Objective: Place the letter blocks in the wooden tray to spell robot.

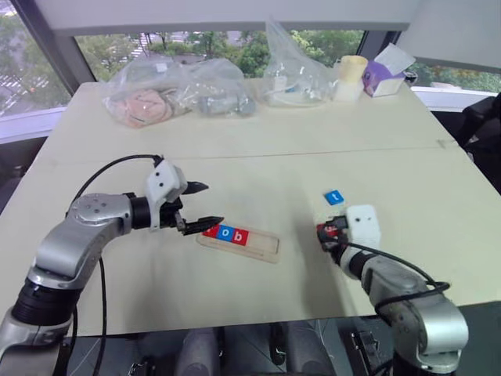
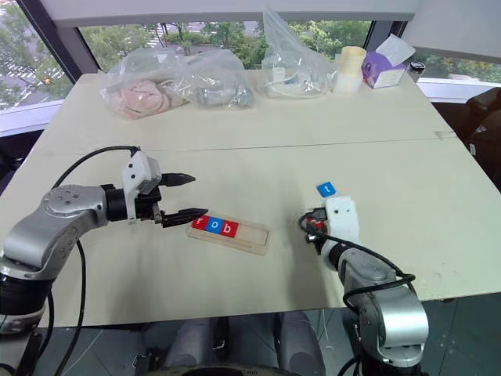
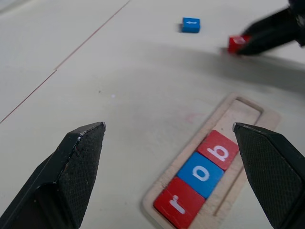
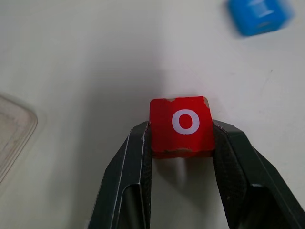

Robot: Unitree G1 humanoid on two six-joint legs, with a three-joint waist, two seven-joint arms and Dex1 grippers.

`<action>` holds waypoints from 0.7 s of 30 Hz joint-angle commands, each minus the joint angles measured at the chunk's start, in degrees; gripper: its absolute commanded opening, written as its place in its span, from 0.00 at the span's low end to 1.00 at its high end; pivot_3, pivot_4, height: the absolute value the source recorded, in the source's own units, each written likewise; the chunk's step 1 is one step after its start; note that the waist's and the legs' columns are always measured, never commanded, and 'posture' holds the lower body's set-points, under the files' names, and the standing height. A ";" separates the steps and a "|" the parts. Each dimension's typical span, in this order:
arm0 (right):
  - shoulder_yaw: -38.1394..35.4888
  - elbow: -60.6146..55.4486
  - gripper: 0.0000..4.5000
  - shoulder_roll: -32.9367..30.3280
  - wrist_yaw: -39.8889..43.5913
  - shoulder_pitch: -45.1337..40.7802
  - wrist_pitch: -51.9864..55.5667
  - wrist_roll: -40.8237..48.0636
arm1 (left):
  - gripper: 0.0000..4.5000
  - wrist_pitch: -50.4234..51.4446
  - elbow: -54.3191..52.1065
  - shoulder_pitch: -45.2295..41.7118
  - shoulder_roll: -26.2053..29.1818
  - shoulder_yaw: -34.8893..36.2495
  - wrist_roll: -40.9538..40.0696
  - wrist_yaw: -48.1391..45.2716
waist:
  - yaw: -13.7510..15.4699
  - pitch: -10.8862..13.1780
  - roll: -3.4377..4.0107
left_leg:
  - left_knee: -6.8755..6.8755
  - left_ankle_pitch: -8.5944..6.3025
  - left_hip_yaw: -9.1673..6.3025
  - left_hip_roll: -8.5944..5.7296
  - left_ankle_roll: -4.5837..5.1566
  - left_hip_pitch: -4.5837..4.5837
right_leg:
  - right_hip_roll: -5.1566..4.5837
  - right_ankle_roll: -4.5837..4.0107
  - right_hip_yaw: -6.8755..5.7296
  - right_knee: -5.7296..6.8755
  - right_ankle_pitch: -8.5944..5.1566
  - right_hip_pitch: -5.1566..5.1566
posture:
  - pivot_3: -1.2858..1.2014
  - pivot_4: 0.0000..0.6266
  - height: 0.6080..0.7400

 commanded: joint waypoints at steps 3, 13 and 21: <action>0.24 -0.33 0.69 1.59 -1.30 -0.38 0.39 -0.13 | 1.00 -2.10 -0.43 0.26 -0.28 -0.11 1.20 -0.98 | 0.09 -0.02 -0.03 | -0.03 0.02 0.01 -0.01 0.03 -0.03 | 0.03 0.01 0.00 0.01 -0.04 -0.04 | 0.52 0.24 0.99; -11.23 10.05 0.99 -23.58 38.40 1.04 -35.05 10.78 | 1.00 -1.85 -1.46 1.28 2.92 -0.19 -0.33 -7.56 | 0.35 0.04 -0.04 | 0.05 0.00 0.02 -0.17 0.01 -0.08 | -0.15 0.28 0.01 -0.10 -0.20 0.02 | 0.52 0.24 0.99; -4.27 38.59 0.99 -36.37 56.30 -0.41 -61.91 4.34 | 1.00 -1.46 -4.13 -0.68 8.55 -0.26 -0.58 -14.63 | 0.13 0.12 -0.16 | 0.07 0.02 0.05 -0.21 0.05 -0.02 | -0.05 0.37 -0.02 0.00 -0.31 0.08 | 0.52 0.24 0.99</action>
